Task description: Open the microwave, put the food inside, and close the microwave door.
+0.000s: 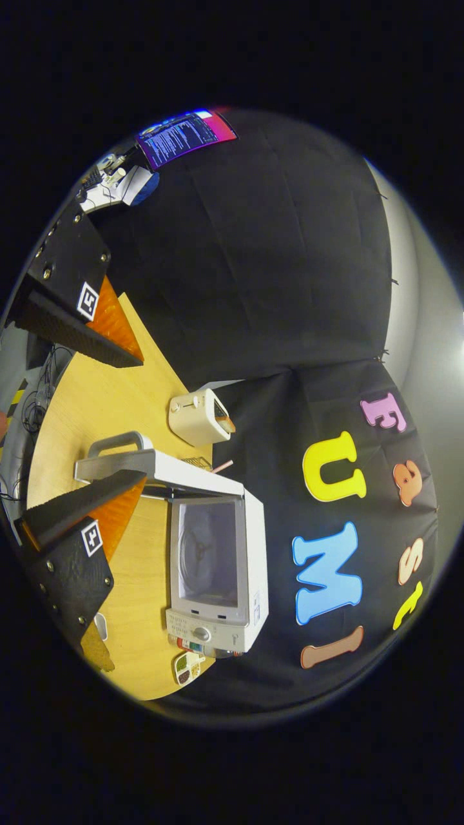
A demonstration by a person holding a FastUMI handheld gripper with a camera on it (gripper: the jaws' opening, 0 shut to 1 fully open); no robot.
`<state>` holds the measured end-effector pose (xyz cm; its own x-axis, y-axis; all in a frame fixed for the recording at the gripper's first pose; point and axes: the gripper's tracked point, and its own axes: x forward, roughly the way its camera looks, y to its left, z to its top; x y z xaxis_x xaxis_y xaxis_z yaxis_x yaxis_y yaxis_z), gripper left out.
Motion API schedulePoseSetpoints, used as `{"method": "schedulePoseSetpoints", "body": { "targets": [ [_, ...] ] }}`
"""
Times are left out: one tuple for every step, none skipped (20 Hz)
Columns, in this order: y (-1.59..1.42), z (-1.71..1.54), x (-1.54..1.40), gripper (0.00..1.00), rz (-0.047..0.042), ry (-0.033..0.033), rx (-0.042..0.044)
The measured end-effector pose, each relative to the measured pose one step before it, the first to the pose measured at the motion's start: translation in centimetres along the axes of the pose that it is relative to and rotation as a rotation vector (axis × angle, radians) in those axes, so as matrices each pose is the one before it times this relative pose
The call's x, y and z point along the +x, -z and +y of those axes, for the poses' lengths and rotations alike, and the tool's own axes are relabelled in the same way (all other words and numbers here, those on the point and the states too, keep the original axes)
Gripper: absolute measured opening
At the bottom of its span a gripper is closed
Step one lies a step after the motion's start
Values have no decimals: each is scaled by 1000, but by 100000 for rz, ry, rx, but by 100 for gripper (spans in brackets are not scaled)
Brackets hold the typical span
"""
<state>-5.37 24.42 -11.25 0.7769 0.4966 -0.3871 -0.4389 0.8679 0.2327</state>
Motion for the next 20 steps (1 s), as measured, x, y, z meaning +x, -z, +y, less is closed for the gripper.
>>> {"method": "schedulePoseSetpoints", "body": {
  "targets": [
    [-239,-1185,-637,97,-321,1022,1770],
    [-261,-1189,-604,97,-106,629,1742],
    [-185,-1218,-382,97,-475,1261,1365],
    [-154,-1481,-379,97,281,1976,567],
    [-31,-1470,-273,97,476,1806,396],
    [-130,-1382,-291,97,163,1694,599],
    [-56,-1309,-399,97,-17,1518,813],
    [-246,-1372,-310,97,14,1501,1156],
    [-88,-1289,-458,97,171,1330,1258],
    [-101,-1406,-290,97,476,1266,1311],
    [73,-1321,-200,97,748,1274,1364],
    [41,-1161,-144,97,1066,664,1397],
    [43,-1456,-233,97,1553,691,2499],
    [109,-986,-129,97,1787,-257,2449],
    [194,-1133,-175,97,1887,-355,2883],
    [-29,-1306,-163,97,1037,587,1756],
    [52,-1412,-164,97,1036,1326,1102],
    [-107,-1224,-34,97,782,1258,998],
    [44,-1203,80,97,1117,734,1413],
    [61,-934,4,97,1036,182,1666]
  ]
}}
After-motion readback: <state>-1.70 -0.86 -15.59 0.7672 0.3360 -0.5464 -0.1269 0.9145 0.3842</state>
